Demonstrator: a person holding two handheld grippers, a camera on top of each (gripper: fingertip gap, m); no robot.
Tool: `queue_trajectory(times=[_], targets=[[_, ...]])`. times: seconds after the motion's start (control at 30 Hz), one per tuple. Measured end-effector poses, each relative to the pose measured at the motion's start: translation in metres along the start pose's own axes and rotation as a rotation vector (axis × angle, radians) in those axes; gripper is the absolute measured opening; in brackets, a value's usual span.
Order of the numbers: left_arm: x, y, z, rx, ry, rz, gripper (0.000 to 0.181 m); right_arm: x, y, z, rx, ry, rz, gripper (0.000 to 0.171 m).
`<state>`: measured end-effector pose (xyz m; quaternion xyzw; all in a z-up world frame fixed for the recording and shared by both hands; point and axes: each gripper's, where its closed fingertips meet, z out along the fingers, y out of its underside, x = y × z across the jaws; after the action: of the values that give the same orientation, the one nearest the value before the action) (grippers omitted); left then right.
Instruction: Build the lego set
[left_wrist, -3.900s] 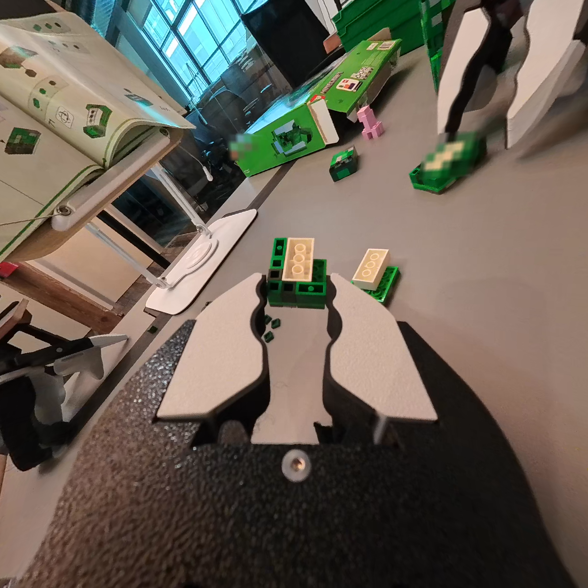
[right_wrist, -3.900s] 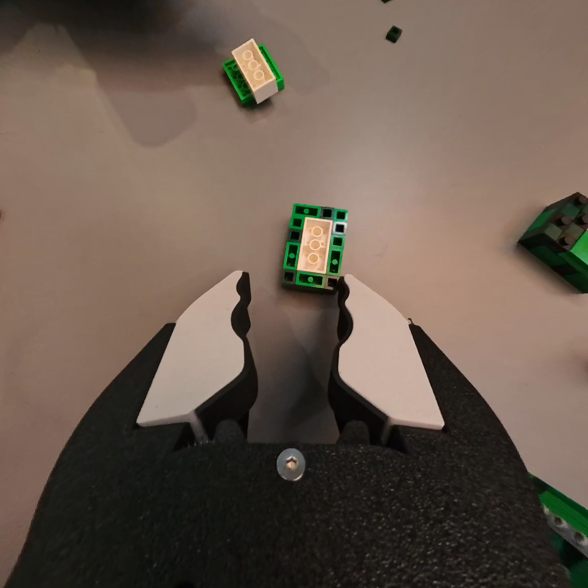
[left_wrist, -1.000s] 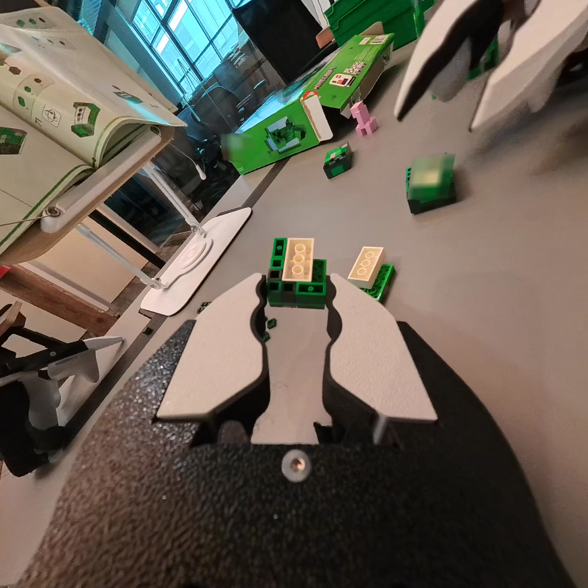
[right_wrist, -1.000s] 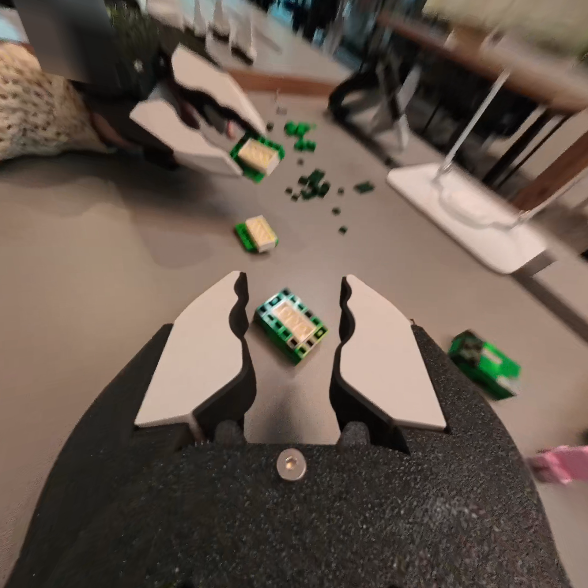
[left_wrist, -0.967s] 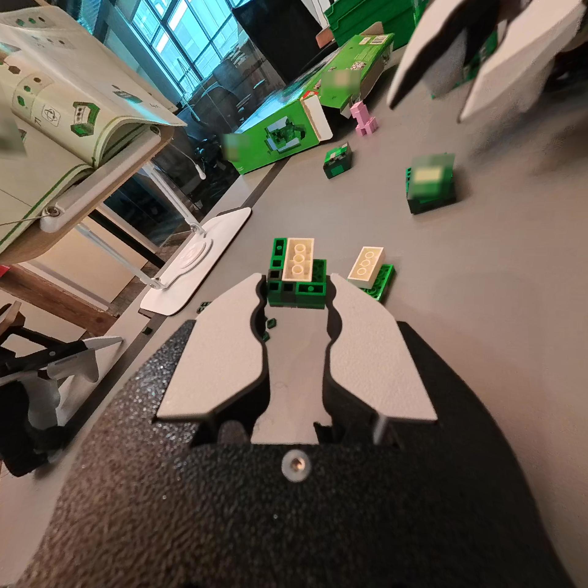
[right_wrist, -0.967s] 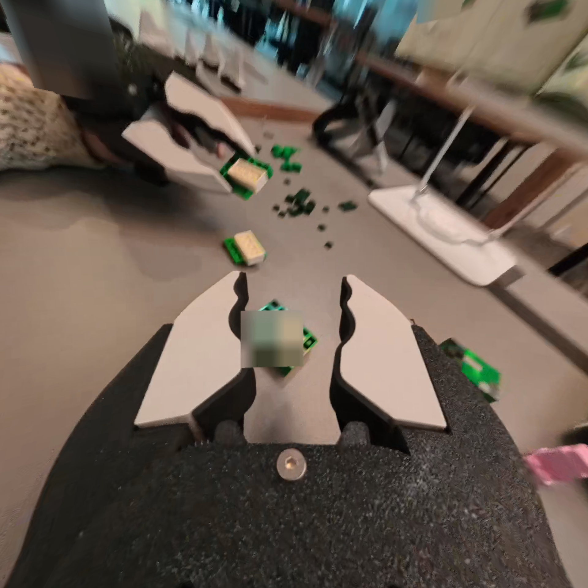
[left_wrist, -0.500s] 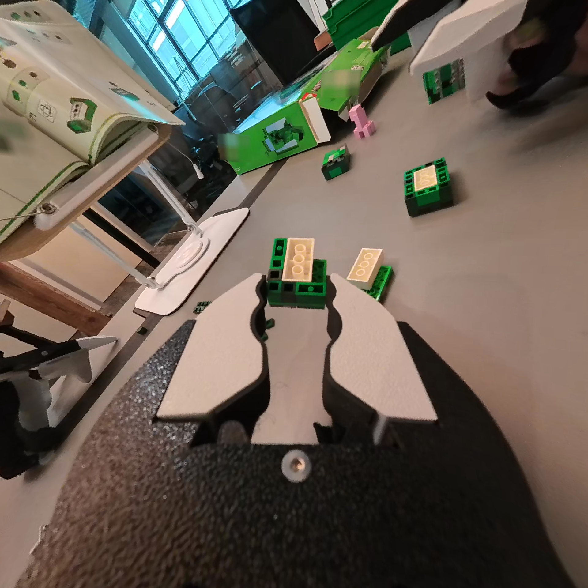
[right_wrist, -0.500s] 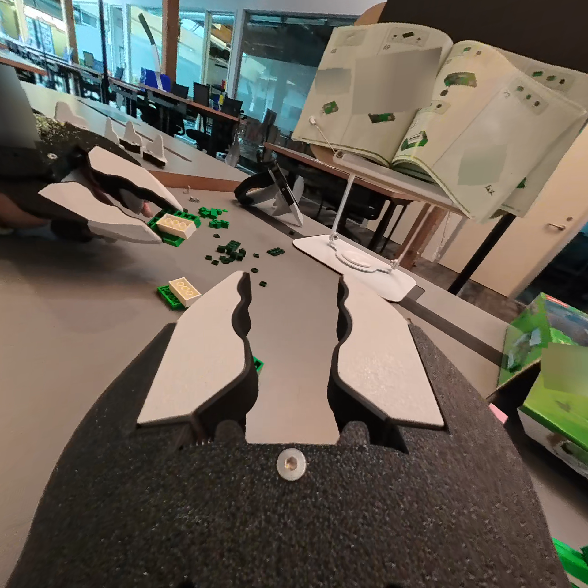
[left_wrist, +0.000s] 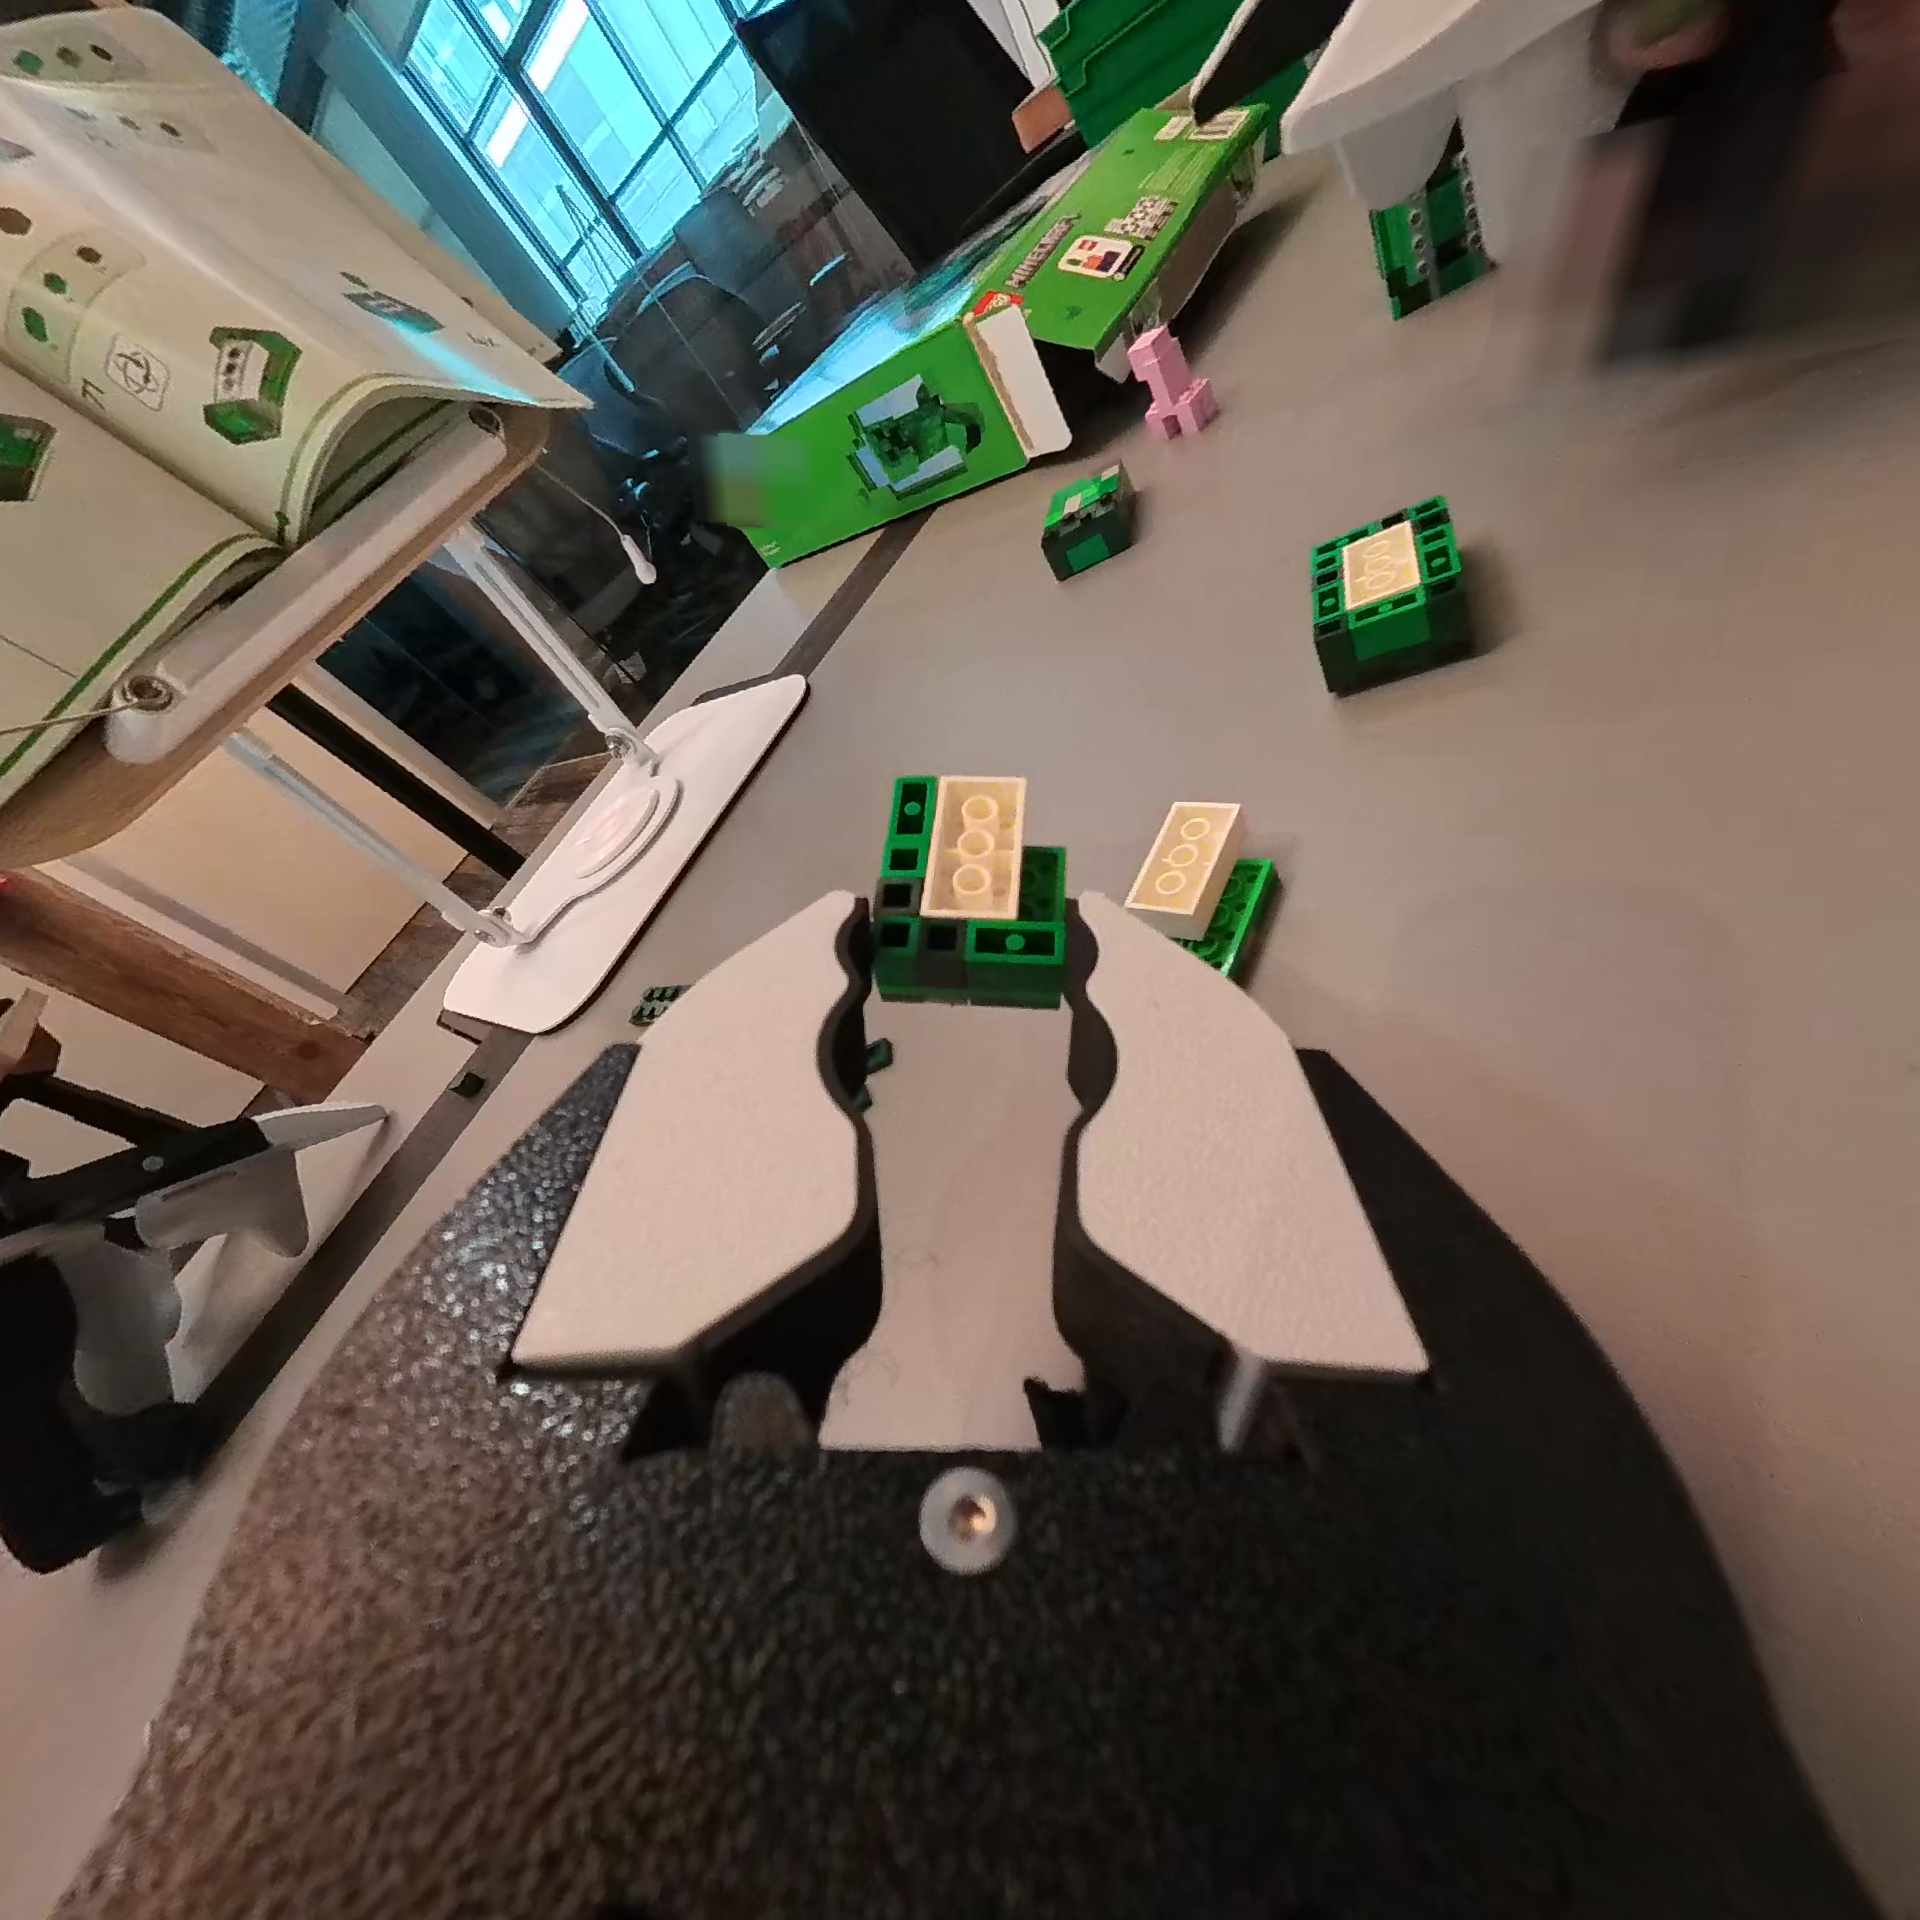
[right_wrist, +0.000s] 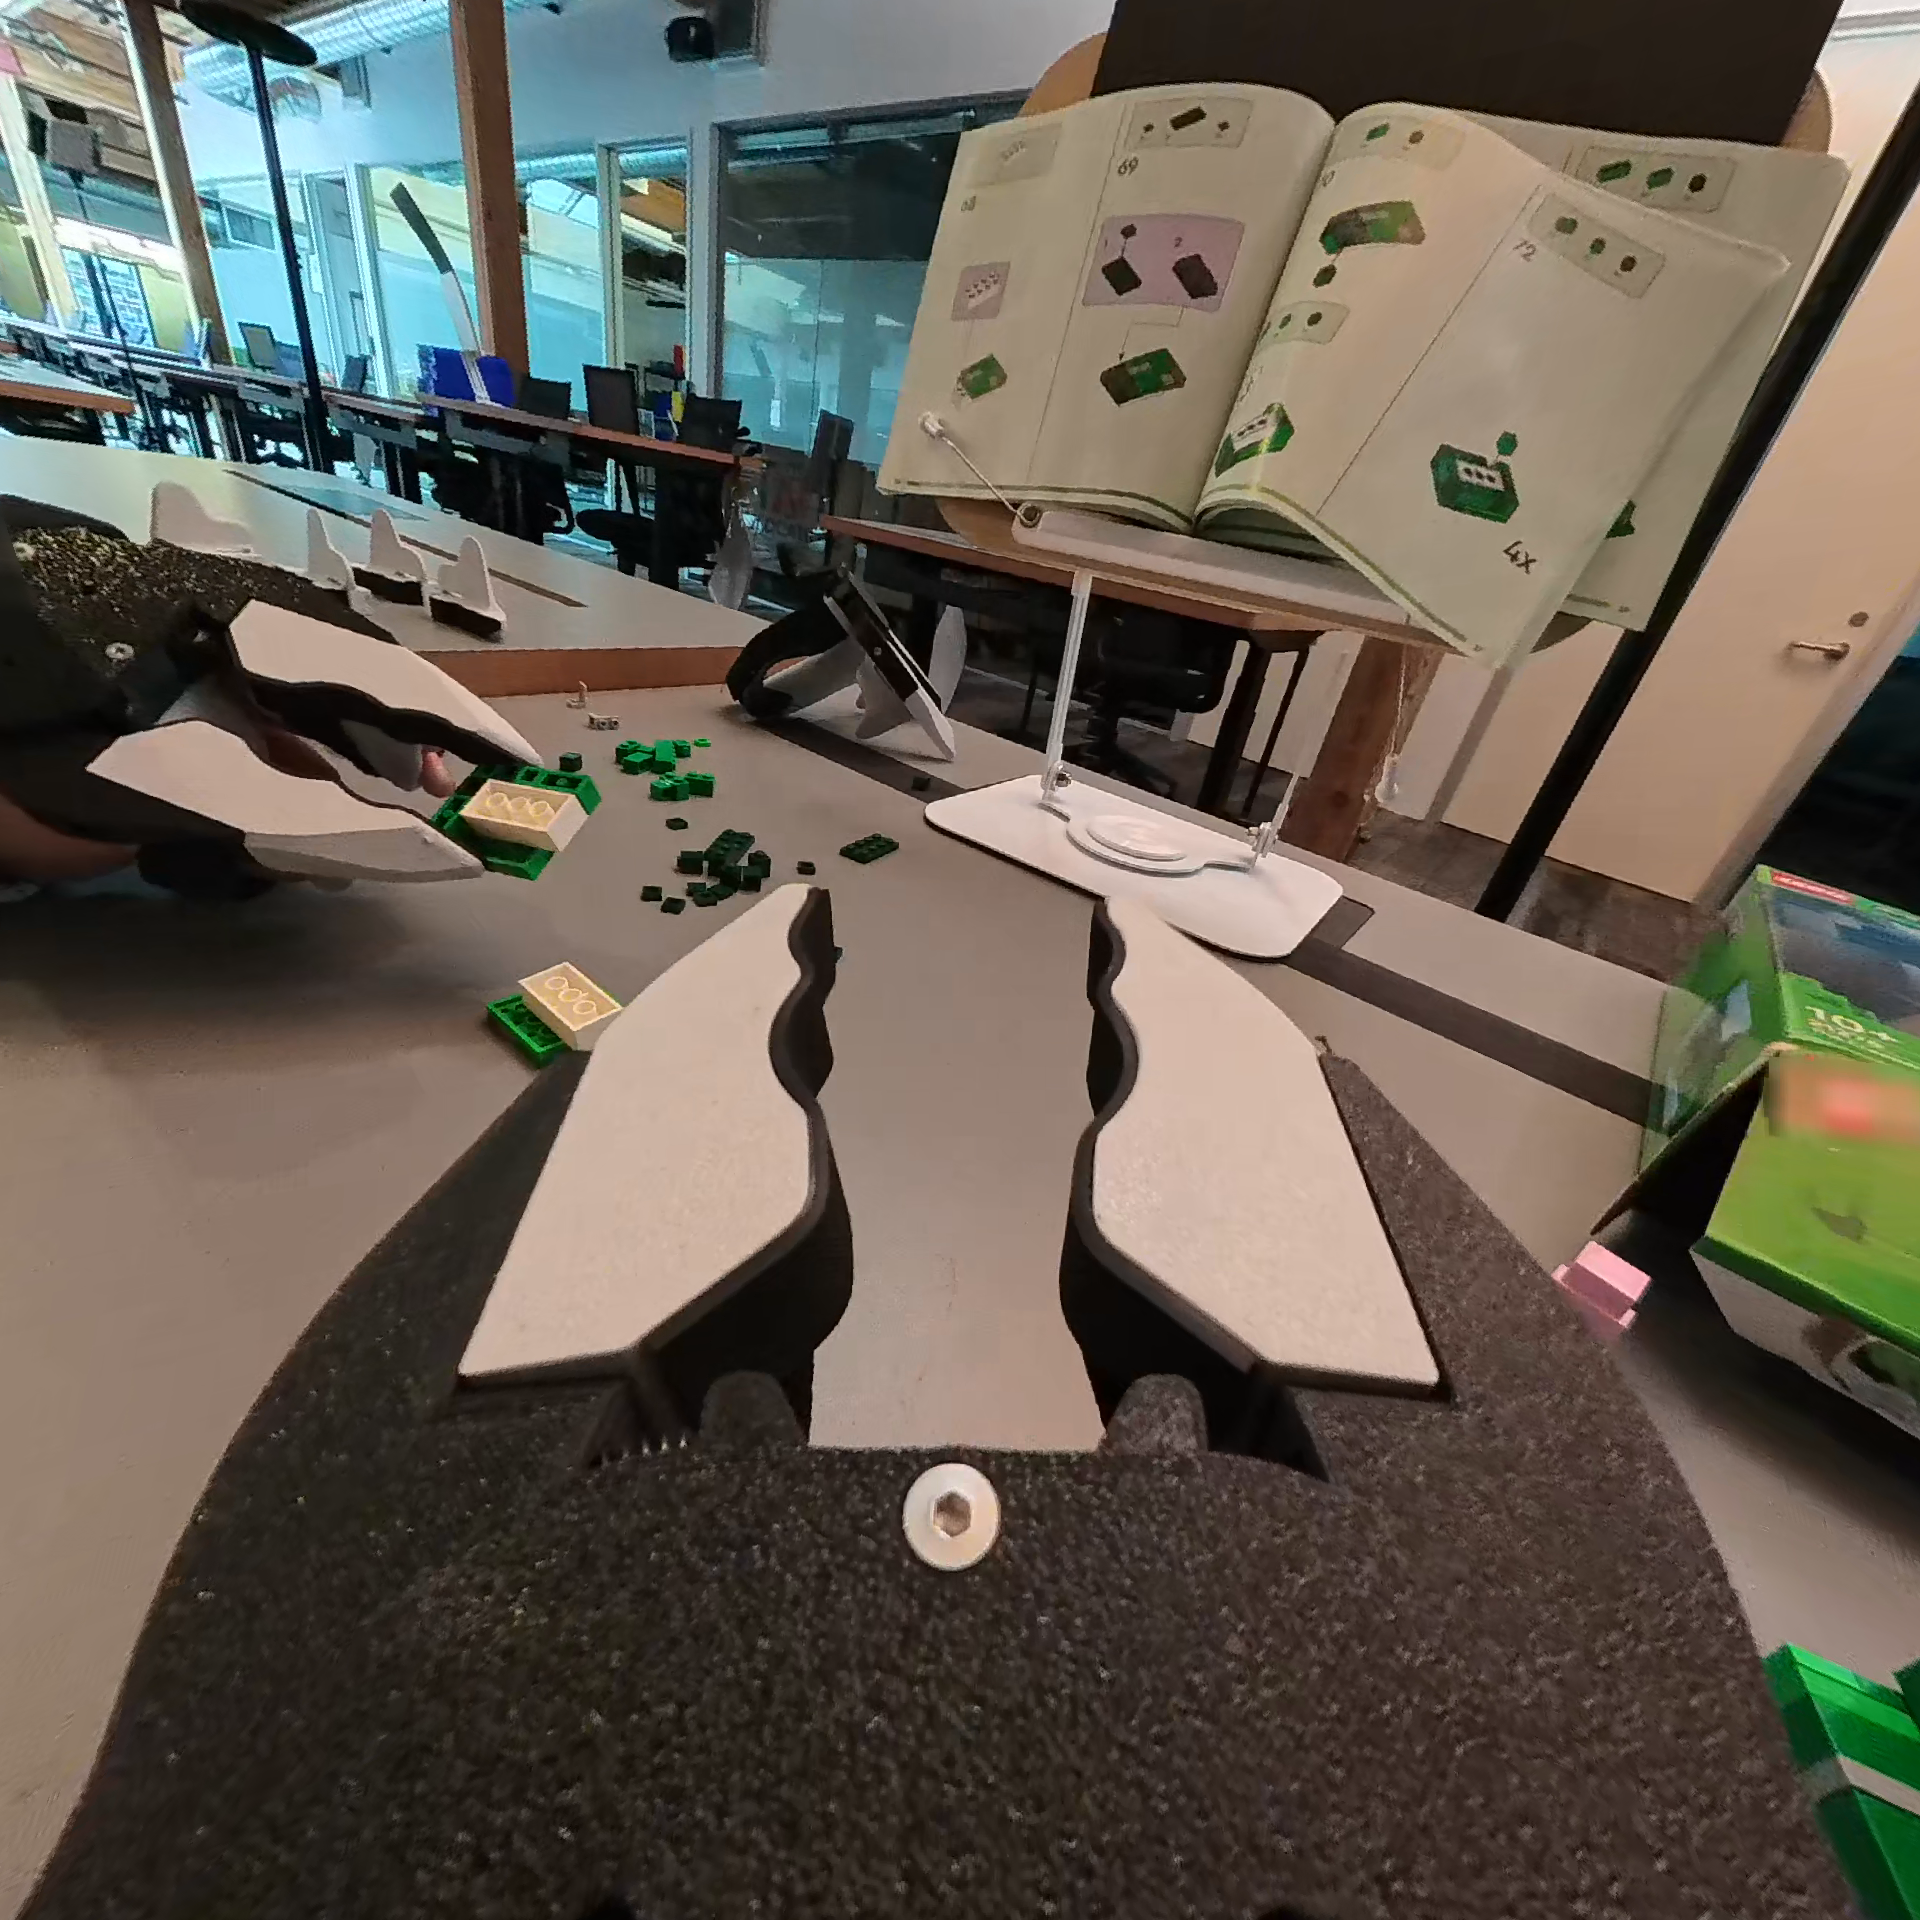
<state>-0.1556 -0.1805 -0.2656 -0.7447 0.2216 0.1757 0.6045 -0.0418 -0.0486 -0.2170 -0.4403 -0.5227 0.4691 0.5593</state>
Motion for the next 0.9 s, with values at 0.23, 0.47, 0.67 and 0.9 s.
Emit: queue_trajectory(times=[0.23,0.47,0.67,0.9], targets=[[0.0,0.0,0.0,-0.002,0.001,0.003,0.035,-0.001,0.001,0.001,-0.008,0.0,-0.012,0.045],[0.001,0.0,0.0,-0.003,0.002,0.003,0.035,-0.028,0.042,-0.013,-0.513,-0.165,0.124,0.0],[0.0,0.0,0.0,-0.002,0.001,-0.003,0.035,-0.053,0.084,-0.033,-0.9,-0.218,0.077,0.0],[0.0,-0.001,0.001,0.004,0.003,-0.01,0.035,-0.045,0.094,-0.023,-0.963,-0.214,0.157,0.0]])
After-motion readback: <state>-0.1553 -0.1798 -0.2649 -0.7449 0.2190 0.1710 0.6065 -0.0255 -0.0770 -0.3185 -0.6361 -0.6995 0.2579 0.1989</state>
